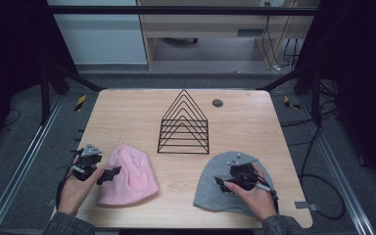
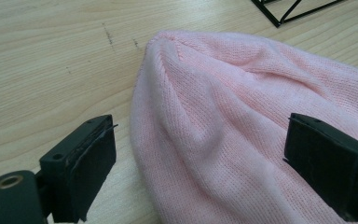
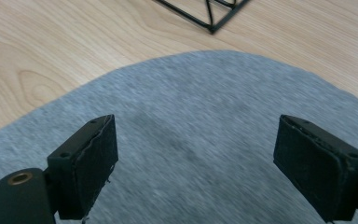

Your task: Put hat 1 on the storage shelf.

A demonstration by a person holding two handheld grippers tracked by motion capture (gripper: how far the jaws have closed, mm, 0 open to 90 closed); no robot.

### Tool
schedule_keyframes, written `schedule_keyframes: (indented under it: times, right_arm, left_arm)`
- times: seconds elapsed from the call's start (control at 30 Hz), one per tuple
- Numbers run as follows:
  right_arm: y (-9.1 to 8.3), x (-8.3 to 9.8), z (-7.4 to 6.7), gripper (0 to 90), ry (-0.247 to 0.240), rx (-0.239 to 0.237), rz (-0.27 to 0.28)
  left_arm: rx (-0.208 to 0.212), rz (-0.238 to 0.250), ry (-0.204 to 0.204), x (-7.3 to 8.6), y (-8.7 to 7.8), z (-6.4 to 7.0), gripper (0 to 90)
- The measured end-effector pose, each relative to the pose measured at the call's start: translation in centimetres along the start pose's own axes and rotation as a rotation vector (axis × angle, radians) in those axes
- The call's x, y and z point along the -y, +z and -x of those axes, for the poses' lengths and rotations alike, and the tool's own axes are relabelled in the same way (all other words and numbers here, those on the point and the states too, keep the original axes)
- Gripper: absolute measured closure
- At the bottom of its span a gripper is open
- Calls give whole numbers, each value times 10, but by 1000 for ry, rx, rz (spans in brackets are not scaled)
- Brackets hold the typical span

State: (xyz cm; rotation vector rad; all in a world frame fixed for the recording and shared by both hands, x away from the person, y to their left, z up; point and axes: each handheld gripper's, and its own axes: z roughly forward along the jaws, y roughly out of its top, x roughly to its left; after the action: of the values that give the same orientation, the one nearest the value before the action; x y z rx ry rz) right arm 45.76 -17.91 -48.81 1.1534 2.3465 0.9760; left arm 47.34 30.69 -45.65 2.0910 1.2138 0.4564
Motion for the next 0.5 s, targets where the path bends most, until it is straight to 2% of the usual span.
schedule_keyframes:
  times: [0.13,0.17,0.23,0.37,0.43,0.5]
  right_arm:
    - [-2,2,6,145,16,18,-2]
    - [-3,2,6,145,18,19,-2]
    - [-4,2,6,144,12,22,-6]
    - [-6,3,4,144,5,31,-10]
    - [-6,3,4,145,5,33,-5]
    - [-6,2,4,146,2,34,-5]
  left_arm:
    - [0,4,-2,-1,-3,0,86]
    - [14,21,-1,-5,-7,-1,86]
    - [14,32,1,-12,-9,-4,85]
    - [41,-27,40,-29,-4,-13,80]
    - [26,-64,81,-41,1,-16,86]
    - [57,-76,93,-51,5,-19,109]
